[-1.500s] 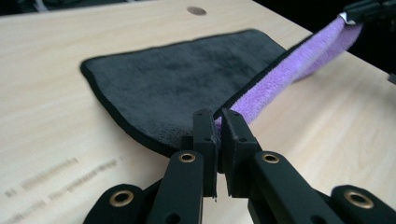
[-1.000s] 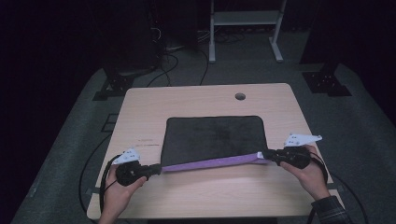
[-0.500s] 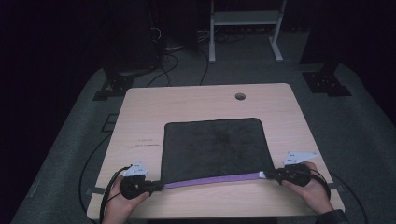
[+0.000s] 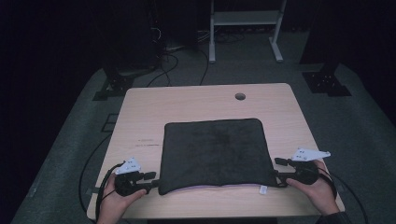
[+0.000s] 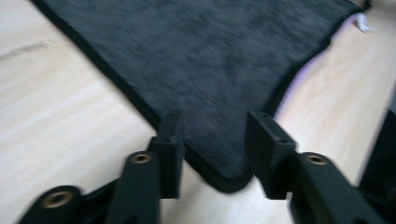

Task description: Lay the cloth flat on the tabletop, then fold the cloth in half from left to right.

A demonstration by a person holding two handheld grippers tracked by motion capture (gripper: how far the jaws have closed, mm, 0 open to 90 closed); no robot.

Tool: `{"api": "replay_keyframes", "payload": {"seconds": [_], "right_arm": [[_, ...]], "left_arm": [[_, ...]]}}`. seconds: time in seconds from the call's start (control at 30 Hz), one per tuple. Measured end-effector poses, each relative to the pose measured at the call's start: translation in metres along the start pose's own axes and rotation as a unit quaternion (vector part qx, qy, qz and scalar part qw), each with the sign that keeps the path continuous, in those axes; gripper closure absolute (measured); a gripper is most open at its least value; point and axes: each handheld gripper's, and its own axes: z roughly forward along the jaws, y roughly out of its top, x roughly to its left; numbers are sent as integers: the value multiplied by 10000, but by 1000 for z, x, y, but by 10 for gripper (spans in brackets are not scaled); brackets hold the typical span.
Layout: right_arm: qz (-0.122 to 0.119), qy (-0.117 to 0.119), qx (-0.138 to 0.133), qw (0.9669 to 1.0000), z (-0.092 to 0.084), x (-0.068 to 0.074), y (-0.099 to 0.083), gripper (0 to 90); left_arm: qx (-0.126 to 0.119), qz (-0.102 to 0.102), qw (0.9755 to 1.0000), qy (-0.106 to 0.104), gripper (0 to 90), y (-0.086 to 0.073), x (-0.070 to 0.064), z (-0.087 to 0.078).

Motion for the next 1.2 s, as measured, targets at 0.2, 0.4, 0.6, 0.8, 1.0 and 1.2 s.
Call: {"api": "replay_keyframes", "payload": {"seconds": [0.2,0.4,0.6,0.8,1.0,1.2], "right_arm": [[166,-690,143,9974,4,-25,-6,294],[423,-1186,321,9915,6,-47,-18,269],[537,-1355,335,9888,5,-54,-26,262],[542,-1391,402,9880,6,-55,-26,258],[529,-1394,408,9880,6,-55,-26,253],[534,-1398,410,9879,7,-55,-26,248]], "left_arm": [[-109,-32,9993,354,406,6,16,9],[-325,-170,9974,614,375,17,32,19],[-339,-169,9959,826,371,31,45,37],[-161,-218,9943,1029,352,39,52,61],[57,-289,9943,1023,350,38,54,76],[130,-88,9927,1198,373,35,49,84]]}}
